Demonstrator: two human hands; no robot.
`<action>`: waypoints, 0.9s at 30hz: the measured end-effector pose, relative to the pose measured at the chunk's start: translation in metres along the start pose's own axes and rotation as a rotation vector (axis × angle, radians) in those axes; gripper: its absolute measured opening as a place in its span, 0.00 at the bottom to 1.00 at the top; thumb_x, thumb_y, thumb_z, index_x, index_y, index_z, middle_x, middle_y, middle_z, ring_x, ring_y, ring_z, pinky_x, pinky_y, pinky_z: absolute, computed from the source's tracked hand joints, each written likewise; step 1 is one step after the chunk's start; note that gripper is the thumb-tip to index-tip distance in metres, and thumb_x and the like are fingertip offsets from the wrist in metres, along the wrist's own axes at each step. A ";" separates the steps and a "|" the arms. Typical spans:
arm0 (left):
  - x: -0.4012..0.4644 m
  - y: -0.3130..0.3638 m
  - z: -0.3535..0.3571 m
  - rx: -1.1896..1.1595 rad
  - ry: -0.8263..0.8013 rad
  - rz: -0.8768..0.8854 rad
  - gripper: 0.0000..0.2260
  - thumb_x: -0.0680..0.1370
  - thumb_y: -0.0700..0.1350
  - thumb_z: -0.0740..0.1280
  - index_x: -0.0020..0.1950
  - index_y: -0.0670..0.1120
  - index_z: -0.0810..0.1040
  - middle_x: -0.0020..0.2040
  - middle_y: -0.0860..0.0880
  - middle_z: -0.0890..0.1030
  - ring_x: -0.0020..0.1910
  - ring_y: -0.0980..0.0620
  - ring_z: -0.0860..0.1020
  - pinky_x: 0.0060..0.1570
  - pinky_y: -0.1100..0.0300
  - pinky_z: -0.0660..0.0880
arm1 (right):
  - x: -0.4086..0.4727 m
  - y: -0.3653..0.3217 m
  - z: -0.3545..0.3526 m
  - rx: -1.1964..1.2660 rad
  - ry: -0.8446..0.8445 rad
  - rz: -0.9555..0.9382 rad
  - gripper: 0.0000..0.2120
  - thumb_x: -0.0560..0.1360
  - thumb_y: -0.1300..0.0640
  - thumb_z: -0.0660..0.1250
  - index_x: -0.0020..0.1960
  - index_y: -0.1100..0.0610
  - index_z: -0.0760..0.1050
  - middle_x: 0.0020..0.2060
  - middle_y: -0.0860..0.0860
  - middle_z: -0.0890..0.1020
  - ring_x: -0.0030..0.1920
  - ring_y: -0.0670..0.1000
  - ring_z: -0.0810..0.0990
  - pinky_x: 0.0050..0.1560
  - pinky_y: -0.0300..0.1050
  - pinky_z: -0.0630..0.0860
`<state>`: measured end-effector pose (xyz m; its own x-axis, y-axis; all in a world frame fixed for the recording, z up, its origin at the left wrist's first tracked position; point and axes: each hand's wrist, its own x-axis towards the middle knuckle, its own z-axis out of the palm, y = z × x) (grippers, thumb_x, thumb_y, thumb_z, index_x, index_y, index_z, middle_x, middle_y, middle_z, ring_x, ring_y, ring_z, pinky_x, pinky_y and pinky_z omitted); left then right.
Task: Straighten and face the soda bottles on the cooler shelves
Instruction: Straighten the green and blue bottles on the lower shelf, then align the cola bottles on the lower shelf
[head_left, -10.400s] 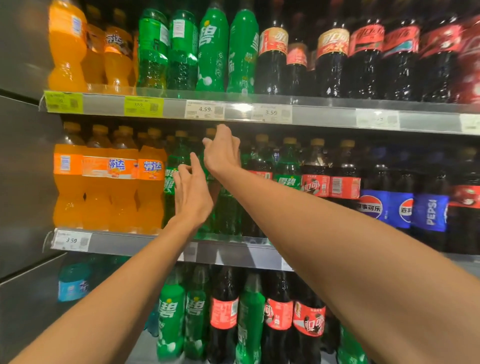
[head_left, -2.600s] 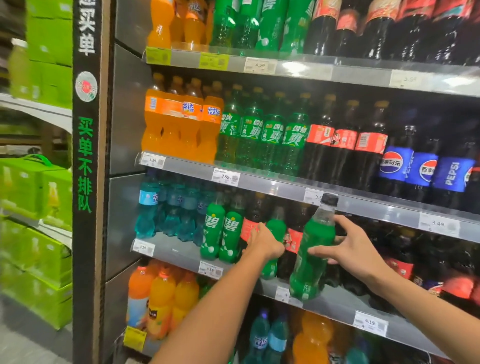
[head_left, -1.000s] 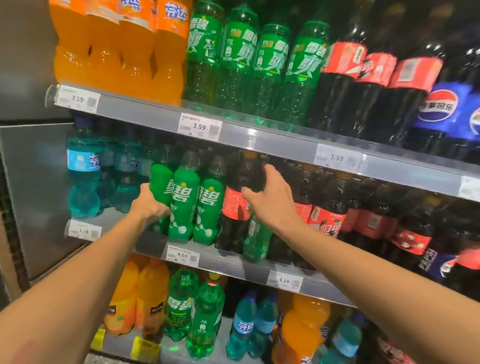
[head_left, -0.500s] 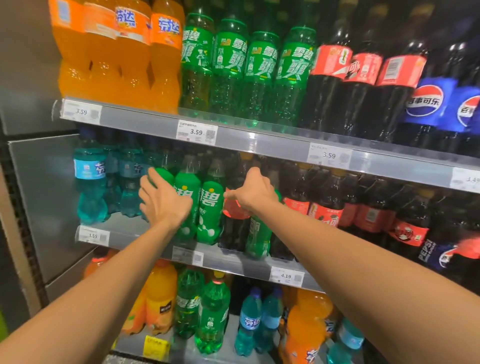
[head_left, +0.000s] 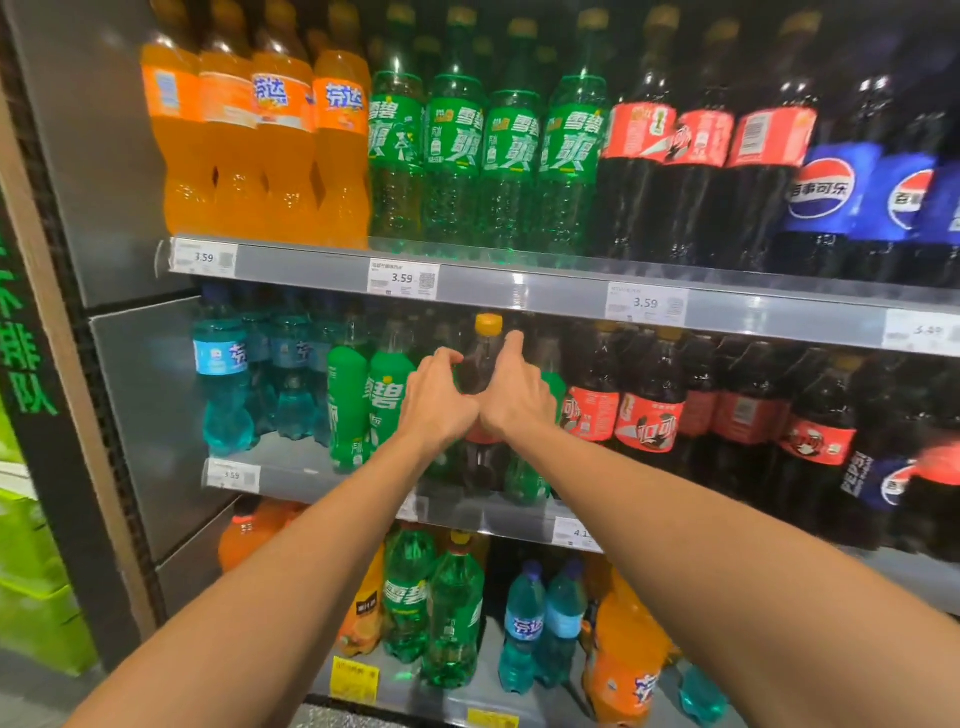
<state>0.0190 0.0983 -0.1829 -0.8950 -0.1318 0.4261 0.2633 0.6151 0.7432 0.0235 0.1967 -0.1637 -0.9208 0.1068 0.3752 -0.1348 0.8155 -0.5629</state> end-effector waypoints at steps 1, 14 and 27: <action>-0.003 0.003 0.000 -0.045 -0.043 -0.005 0.28 0.68 0.45 0.73 0.67 0.45 0.70 0.64 0.44 0.76 0.63 0.44 0.75 0.63 0.49 0.73 | -0.005 0.003 -0.003 0.017 0.004 -0.020 0.29 0.69 0.52 0.74 0.60 0.52 0.59 0.50 0.58 0.81 0.50 0.63 0.82 0.43 0.53 0.74; -0.035 0.065 0.012 -0.250 -0.464 0.127 0.43 0.60 0.25 0.76 0.69 0.45 0.62 0.53 0.49 0.78 0.50 0.53 0.79 0.43 0.65 0.78 | -0.051 0.064 -0.084 0.301 0.062 -0.155 0.34 0.58 0.43 0.79 0.59 0.42 0.65 0.49 0.47 0.85 0.50 0.54 0.84 0.49 0.56 0.82; -0.058 0.122 0.102 0.109 -0.496 0.035 0.38 0.63 0.31 0.75 0.70 0.41 0.62 0.60 0.42 0.76 0.60 0.42 0.75 0.58 0.52 0.75 | -0.075 0.174 -0.167 0.225 0.249 -0.110 0.38 0.60 0.39 0.78 0.65 0.43 0.66 0.53 0.46 0.83 0.54 0.51 0.82 0.55 0.58 0.80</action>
<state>0.0660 0.2605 -0.1698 -0.9564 0.2595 0.1339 0.2811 0.6937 0.6632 0.1299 0.4252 -0.1668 -0.7826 0.1826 0.5951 -0.3313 0.6872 -0.6465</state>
